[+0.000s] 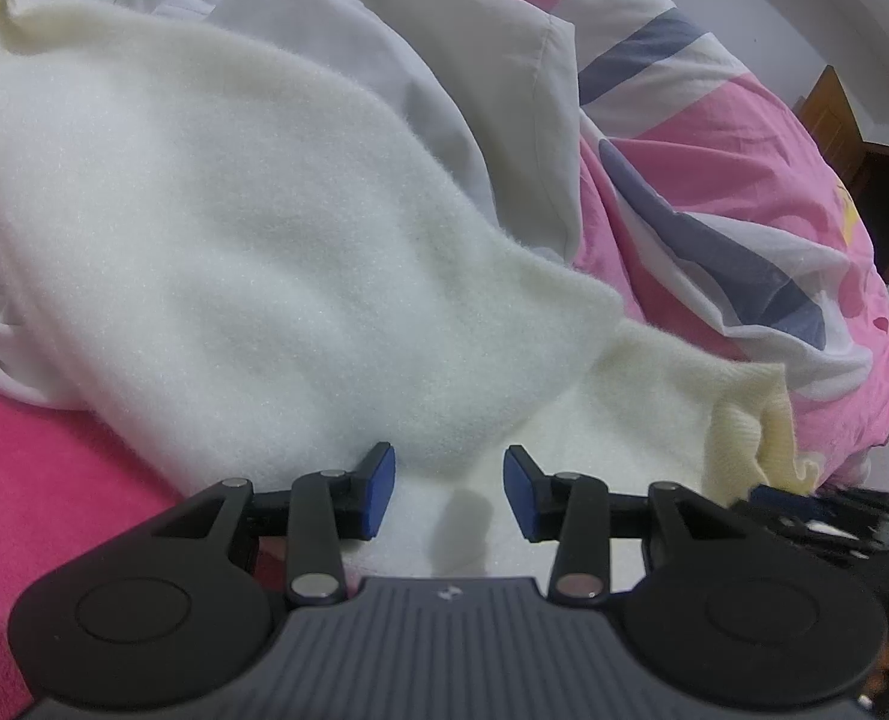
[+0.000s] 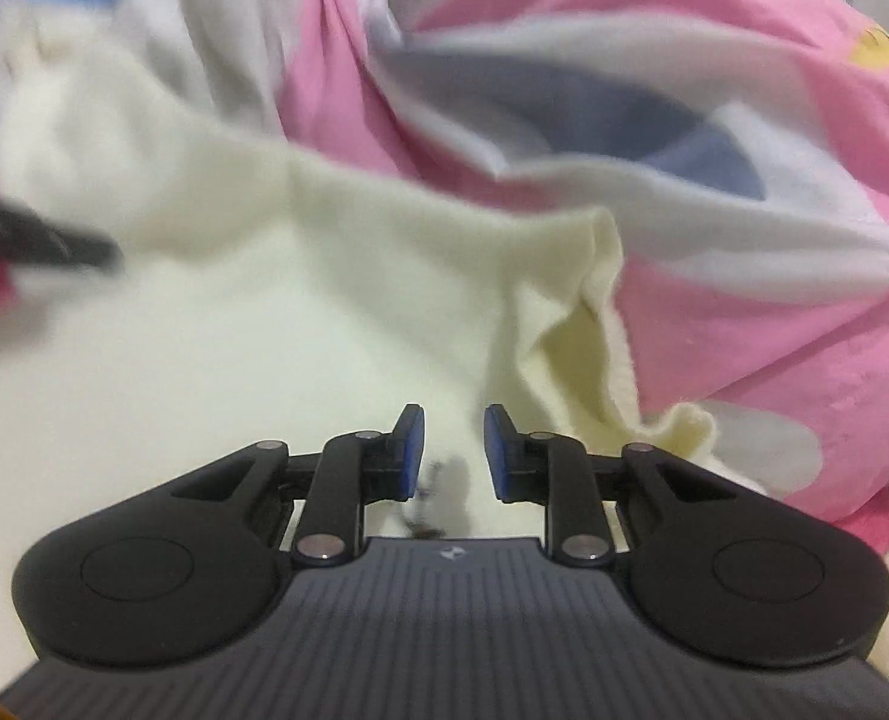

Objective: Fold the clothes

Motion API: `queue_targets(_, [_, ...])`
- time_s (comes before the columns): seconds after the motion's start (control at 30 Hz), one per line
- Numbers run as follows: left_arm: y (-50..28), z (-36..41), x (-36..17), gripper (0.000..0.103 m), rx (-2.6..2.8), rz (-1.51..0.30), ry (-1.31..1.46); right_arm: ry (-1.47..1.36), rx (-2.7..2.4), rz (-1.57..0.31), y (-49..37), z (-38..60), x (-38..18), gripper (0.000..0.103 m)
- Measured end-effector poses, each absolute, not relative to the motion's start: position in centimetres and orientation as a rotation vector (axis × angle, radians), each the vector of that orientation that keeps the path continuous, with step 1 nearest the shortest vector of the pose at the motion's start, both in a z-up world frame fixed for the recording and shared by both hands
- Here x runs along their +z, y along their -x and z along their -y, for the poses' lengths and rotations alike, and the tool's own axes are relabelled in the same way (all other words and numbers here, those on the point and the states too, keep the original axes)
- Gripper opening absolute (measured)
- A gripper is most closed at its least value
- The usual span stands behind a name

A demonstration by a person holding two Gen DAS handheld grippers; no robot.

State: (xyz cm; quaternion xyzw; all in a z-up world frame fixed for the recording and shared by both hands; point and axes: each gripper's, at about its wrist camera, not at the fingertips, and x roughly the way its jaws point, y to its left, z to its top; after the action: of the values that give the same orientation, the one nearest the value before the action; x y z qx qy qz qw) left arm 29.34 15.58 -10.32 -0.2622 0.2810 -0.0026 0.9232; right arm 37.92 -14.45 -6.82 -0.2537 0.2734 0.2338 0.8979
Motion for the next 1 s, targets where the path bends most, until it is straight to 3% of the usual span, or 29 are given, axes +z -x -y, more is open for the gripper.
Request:
queue_targets(0.07, [-29.3,-15.6,-10.3,0.042,-0.005,-0.577,0.538,0.476,0.407,-0.536,-40.2,15.2,-6.8,0.019])
queue_targets(0.17, [-29.4,-15.5,-10.3,0.042,-0.005,-0.576,0.537,0.289,0.355,-0.52,-43.9,17.2,-5.9,0.011])
queue_targets(0.4, [-29.5,-15.4,-10.2,0.043,-0.007,-0.576,0.532,0.15,0.362,-0.588,-47.3,18.2,-7.0,0.011])
queue_targets(0.53, [-29.5,-15.3,-10.2,0.044,-0.004,-0.575,0.53,0.012,0.399,-0.608,-44.0,22.2,-3.2,0.017])
queue_targets(0.6, [-29.6,-15.2,-10.1,0.044,-0.004,-0.571,0.526,-0.019,0.366,-0.568,-40.9,25.2,-0.8,0.029])
queue_targets(0.63, [-29.5,-15.2,-10.1,0.045,-0.004,-0.568,0.524,-0.034,0.349,-0.547,-39.4,26.6,0.4,0.031])
queue_targets(0.77, [-29.4,-14.4,-9.0,0.046,0.02,-0.553,0.479,-0.11,0.239,-0.516,-33.1,34.5,3.2,0.031])
queue_targets(1.0, [-28.4,-9.6,-4.2,0.048,-0.053,-0.537,0.343,-0.107,0.186,-0.546,-29.0,39.3,0.9,0.031])
